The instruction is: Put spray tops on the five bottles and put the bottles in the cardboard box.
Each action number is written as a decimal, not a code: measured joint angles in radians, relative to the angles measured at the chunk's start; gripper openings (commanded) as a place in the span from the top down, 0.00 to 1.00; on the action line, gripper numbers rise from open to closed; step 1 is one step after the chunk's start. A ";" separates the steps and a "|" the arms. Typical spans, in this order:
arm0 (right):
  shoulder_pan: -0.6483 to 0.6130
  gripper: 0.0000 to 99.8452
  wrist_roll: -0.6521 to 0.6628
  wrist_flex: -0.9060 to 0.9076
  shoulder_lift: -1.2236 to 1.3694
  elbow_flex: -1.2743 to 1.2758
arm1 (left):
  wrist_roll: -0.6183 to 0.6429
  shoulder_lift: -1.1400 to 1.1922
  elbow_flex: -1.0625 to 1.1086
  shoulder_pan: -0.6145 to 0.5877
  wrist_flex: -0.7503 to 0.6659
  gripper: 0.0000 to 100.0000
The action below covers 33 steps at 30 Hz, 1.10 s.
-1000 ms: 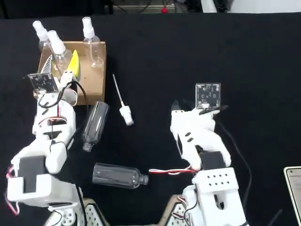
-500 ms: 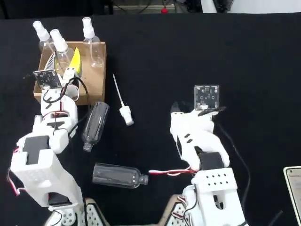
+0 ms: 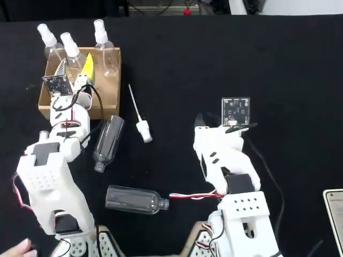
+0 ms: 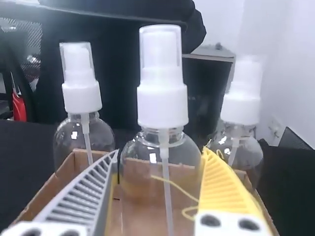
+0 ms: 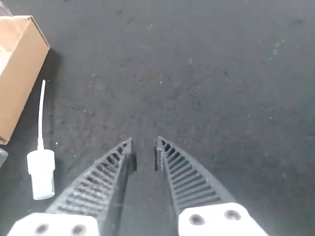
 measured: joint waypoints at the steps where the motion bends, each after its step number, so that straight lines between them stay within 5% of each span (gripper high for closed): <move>1: 0.000 0.93 0.000 0.000 0.000 0.000 | 0.000 0.014 -0.014 0.000 0.000 0.88; 19: 0.000 0.93 0.000 -0.003 0.000 0.000 | 0.000 0.077 -0.078 0.000 -0.006 0.88; 33: 0.000 0.93 0.000 -0.003 0.000 0.000 | 0.000 0.186 -0.121 -0.002 -0.143 0.88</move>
